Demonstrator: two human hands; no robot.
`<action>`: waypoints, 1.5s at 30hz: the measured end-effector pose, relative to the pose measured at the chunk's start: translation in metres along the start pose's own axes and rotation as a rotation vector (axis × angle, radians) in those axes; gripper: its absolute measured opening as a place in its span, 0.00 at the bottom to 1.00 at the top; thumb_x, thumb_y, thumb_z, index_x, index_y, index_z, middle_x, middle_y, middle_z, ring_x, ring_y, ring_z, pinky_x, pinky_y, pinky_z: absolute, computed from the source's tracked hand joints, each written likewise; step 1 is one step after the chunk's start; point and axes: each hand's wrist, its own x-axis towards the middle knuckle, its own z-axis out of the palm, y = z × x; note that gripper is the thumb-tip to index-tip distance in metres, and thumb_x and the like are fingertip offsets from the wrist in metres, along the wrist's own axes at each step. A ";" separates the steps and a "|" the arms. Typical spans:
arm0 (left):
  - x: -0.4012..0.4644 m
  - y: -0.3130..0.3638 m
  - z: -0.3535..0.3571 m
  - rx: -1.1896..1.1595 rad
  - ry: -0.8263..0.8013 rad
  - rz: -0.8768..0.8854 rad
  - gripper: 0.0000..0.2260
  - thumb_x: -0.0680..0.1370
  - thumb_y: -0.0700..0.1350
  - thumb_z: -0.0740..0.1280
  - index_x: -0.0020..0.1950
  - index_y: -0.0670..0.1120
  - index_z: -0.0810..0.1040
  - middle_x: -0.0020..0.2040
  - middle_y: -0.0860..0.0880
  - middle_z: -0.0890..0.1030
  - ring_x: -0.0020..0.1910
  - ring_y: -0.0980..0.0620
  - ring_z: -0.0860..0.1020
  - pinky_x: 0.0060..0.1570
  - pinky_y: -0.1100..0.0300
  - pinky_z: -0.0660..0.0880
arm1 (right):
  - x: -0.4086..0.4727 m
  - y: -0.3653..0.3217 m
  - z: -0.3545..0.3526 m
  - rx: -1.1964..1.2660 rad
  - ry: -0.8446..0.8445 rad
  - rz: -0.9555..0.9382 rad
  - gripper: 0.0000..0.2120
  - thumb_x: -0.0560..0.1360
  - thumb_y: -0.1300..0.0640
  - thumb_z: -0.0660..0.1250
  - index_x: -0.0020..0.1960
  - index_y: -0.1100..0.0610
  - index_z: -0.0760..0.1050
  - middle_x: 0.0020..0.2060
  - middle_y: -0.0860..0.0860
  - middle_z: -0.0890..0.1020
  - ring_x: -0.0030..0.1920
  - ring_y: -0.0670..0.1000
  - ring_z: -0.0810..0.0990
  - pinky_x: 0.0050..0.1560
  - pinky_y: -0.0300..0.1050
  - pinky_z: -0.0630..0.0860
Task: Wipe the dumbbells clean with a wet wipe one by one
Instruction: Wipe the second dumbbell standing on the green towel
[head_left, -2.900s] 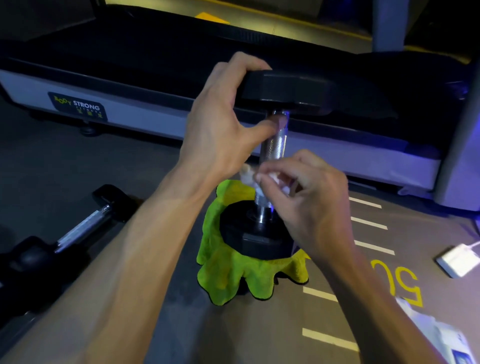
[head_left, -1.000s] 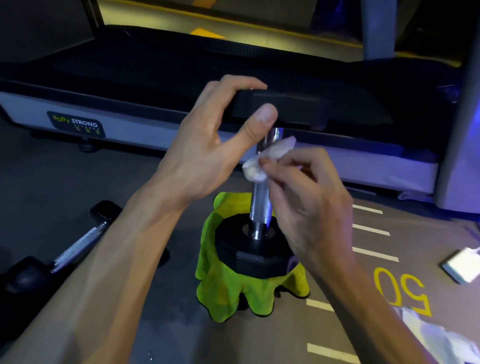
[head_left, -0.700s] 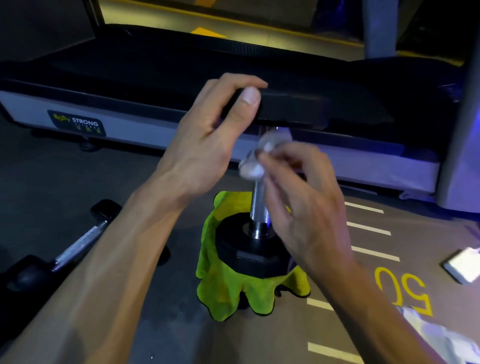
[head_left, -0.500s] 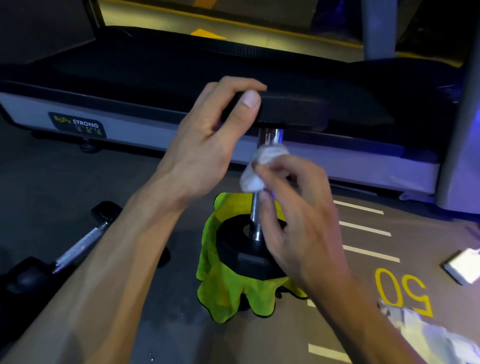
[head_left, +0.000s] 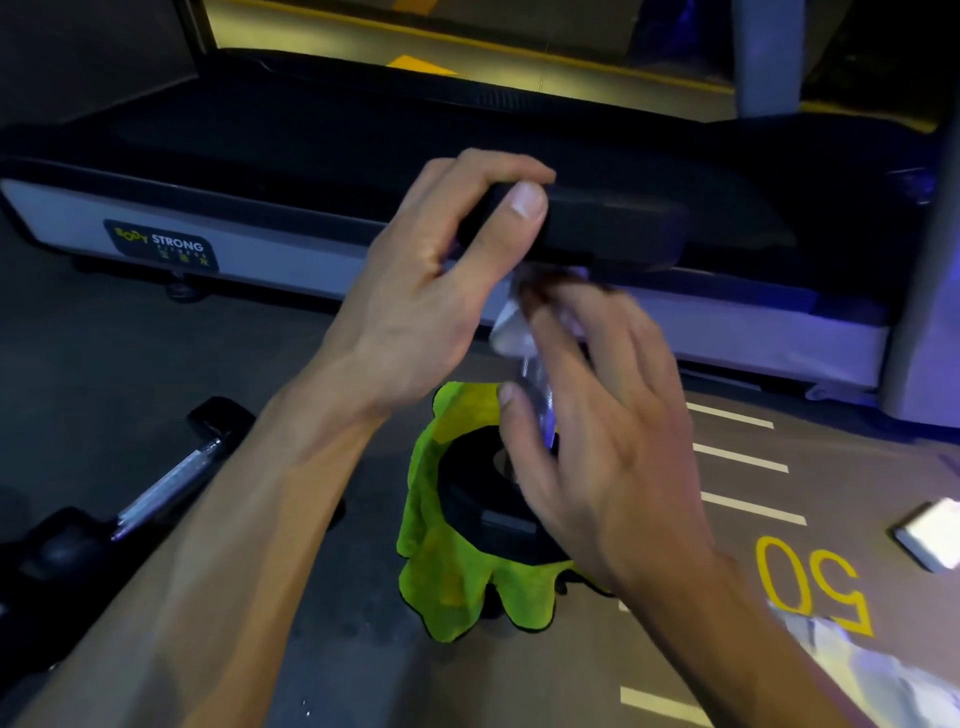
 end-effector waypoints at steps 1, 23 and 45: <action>0.000 0.001 0.001 -0.005 -0.002 0.003 0.11 0.86 0.54 0.58 0.65 0.58 0.76 0.57 0.59 0.74 0.58 0.62 0.75 0.57 0.70 0.69 | 0.002 0.000 0.000 -0.006 -0.001 0.005 0.23 0.79 0.56 0.66 0.71 0.63 0.73 0.68 0.57 0.75 0.70 0.59 0.72 0.71 0.59 0.68; 0.001 -0.005 -0.004 -0.072 0.012 -0.046 0.12 0.84 0.55 0.58 0.64 0.56 0.77 0.63 0.49 0.77 0.62 0.58 0.76 0.63 0.65 0.70 | -0.007 0.008 -0.003 0.272 -0.105 0.136 0.26 0.84 0.53 0.60 0.80 0.55 0.60 0.76 0.48 0.62 0.73 0.48 0.69 0.65 0.48 0.75; -0.003 -0.004 0.001 -0.084 0.030 -0.035 0.13 0.83 0.56 0.58 0.63 0.56 0.77 0.62 0.46 0.78 0.62 0.55 0.76 0.65 0.59 0.70 | -0.032 0.002 -0.023 0.238 -0.235 0.180 0.23 0.85 0.50 0.55 0.80 0.45 0.60 0.73 0.40 0.64 0.68 0.42 0.70 0.59 0.34 0.71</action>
